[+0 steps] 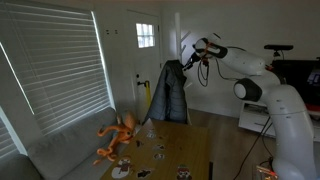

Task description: Move the tote bag to two different stocks on the coat hanger

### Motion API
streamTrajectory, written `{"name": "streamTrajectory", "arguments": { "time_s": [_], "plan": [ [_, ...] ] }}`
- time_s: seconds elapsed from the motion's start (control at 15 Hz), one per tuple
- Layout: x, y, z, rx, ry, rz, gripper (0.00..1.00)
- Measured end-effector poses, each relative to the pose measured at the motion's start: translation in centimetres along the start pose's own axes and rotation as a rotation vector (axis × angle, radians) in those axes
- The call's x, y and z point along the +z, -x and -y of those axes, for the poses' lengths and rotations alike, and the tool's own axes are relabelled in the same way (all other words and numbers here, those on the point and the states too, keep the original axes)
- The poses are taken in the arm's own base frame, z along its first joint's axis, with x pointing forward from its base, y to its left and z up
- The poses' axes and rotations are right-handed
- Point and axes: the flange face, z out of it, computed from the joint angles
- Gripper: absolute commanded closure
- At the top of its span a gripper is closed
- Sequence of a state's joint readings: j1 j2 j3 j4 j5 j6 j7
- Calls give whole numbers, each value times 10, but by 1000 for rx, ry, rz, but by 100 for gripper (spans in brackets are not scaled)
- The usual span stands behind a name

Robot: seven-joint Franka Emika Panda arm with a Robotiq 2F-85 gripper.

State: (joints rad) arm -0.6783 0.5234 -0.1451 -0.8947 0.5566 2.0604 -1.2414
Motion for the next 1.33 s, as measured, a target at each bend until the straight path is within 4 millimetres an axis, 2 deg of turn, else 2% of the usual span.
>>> {"name": "streamTrajectory", "arguments": {
  "time_s": [0.07,0.13,0.53,1.0,1.33],
  "plan": [
    [-7,-2,-1,33,12,2,2],
    [-15,-3,-3,72,26,10,0],
    [-52,2,-1,361,101,100,0],
    [-65,13,32,635,66,179,0],
    [-81,35,48,813,175,235,0]
  ]
}}
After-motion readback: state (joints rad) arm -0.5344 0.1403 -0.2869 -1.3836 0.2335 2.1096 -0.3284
